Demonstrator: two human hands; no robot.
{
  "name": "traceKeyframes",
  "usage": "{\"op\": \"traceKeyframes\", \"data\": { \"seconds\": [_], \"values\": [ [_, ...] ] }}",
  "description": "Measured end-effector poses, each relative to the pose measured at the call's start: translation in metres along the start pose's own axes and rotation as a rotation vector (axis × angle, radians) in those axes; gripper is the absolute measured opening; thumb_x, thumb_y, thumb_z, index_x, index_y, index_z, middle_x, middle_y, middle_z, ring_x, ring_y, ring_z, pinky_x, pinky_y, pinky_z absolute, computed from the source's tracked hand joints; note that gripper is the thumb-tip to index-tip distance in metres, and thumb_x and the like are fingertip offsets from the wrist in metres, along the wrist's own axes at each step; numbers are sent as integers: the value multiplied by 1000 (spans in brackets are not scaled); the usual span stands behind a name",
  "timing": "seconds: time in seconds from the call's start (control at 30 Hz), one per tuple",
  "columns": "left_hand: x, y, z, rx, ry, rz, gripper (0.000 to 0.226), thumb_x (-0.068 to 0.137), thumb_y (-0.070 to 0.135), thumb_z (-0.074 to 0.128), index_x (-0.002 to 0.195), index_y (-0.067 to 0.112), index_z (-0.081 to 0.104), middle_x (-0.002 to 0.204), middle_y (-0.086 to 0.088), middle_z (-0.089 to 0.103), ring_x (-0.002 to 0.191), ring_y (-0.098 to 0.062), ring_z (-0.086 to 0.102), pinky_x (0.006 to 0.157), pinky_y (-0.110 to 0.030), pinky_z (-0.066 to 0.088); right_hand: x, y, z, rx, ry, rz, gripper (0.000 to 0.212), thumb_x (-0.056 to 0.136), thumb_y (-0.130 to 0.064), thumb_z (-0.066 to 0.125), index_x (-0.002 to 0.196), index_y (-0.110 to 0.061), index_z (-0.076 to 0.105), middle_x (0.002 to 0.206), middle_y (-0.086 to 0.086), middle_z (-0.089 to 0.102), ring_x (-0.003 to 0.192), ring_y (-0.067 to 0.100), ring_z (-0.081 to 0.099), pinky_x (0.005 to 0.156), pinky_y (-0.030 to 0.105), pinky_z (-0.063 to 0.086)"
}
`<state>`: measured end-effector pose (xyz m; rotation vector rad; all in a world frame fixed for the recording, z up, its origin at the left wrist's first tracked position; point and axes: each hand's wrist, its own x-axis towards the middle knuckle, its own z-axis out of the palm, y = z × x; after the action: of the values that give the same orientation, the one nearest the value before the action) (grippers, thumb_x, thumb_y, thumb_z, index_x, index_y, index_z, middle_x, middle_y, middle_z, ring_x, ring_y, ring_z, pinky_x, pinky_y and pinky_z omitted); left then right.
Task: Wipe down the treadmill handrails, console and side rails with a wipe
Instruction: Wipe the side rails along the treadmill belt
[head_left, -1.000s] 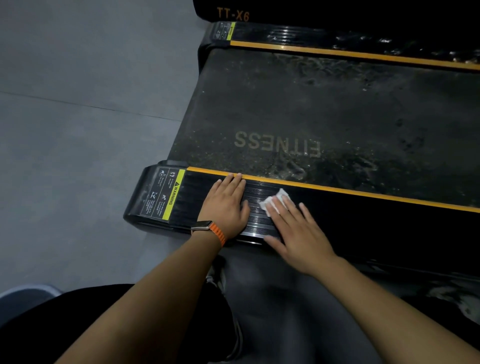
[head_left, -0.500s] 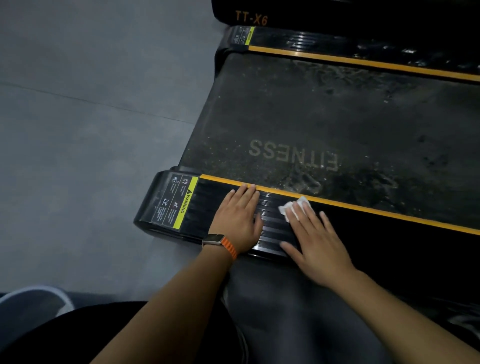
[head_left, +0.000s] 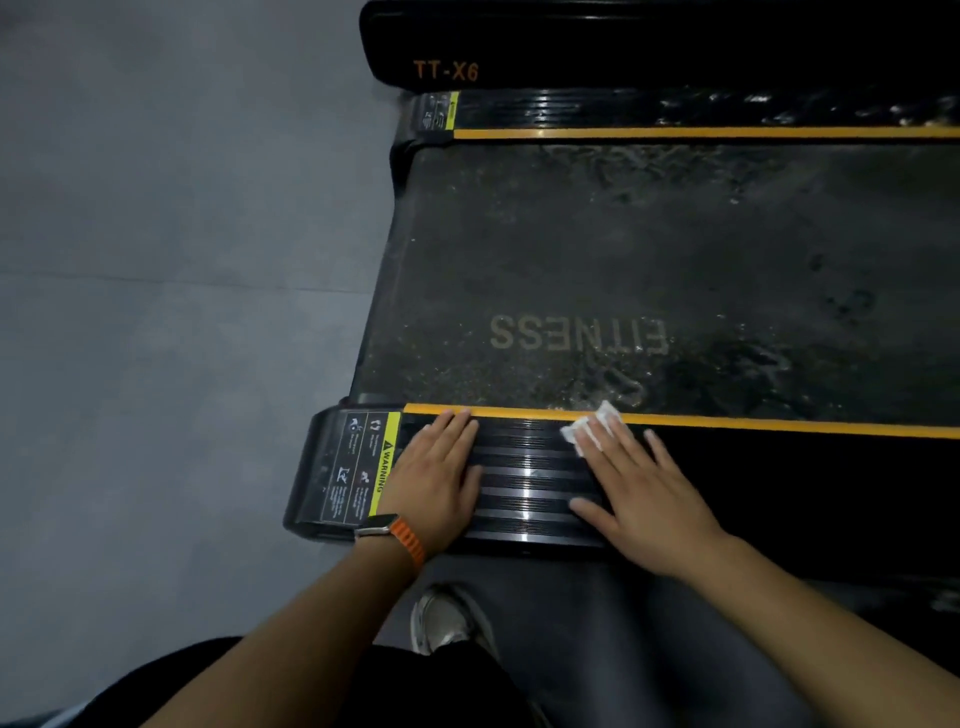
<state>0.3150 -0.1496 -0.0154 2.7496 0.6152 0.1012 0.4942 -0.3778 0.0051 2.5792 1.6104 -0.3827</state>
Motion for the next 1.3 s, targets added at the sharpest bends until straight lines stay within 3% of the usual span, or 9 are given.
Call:
{"op": "traceKeyframes", "data": {
  "seconds": [0.1,0.17,0.33,0.47,0.63,0.73,0.9,1.1,1.3],
  "values": [
    [-4,-1,0,4,34,-7,63,102,45,34,155,12,42,164,-4,35,155,-20,24,128,-39,17,-10,-2,6,38,43,124,92,93,-81,-10,165,-24,-9,174,-2,-10,159,16,-19,131,50,7],
    [-4,3,1,4,40,3,62,101,43,37,153,9,45,162,-7,39,154,-22,27,127,-38,18,0,-24,7,73,39,148,91,92,-82,-6,161,-24,-17,173,-1,-13,159,19,-21,131,50,2],
    [-4,1,1,4,59,22,60,101,38,39,150,7,49,160,-9,43,152,-24,31,127,-40,21,28,-78,9,63,38,20,91,97,-77,11,167,-22,-7,174,-1,-15,158,19,-24,130,51,1],
    [-5,3,0,-12,84,23,58,100,36,42,149,6,50,159,-10,44,151,-25,32,125,-37,17,-2,-51,12,12,33,3,88,98,-75,8,166,-24,-11,173,-6,-20,156,13,-27,131,49,0],
    [-6,3,0,-26,89,17,57,102,36,42,150,7,48,160,-9,43,152,-24,31,126,-38,18,-24,-50,18,47,70,138,92,95,-77,14,167,-23,-3,175,-2,-5,161,19,-12,130,51,4],
    [-5,3,-1,-30,95,14,57,101,35,43,149,6,50,158,-10,45,151,-25,34,125,-39,21,-5,-80,17,79,68,76,92,95,-78,15,167,-23,-4,175,0,-6,161,22,-15,130,49,-1],
    [-4,3,-1,-19,85,16,58,100,36,41,149,6,51,158,-10,46,150,-26,34,126,-40,22,-19,-60,21,21,76,-11,88,99,-74,15,168,-22,2,175,-5,-5,160,16,-14,130,51,10],
    [-3,2,1,15,79,14,57,100,35,42,149,6,50,158,-10,45,150,-26,34,125,-37,17,-40,-53,33,61,157,161,87,99,-74,20,168,-21,11,175,2,10,162,25,3,128,55,15],
    [-3,3,-1,13,70,4,57,100,35,41,148,6,51,157,-11,46,149,-26,36,124,-40,23,-24,-89,37,18,134,-23,87,100,-72,24,168,-19,14,175,1,8,162,23,-1,129,54,13]
  ]
}}
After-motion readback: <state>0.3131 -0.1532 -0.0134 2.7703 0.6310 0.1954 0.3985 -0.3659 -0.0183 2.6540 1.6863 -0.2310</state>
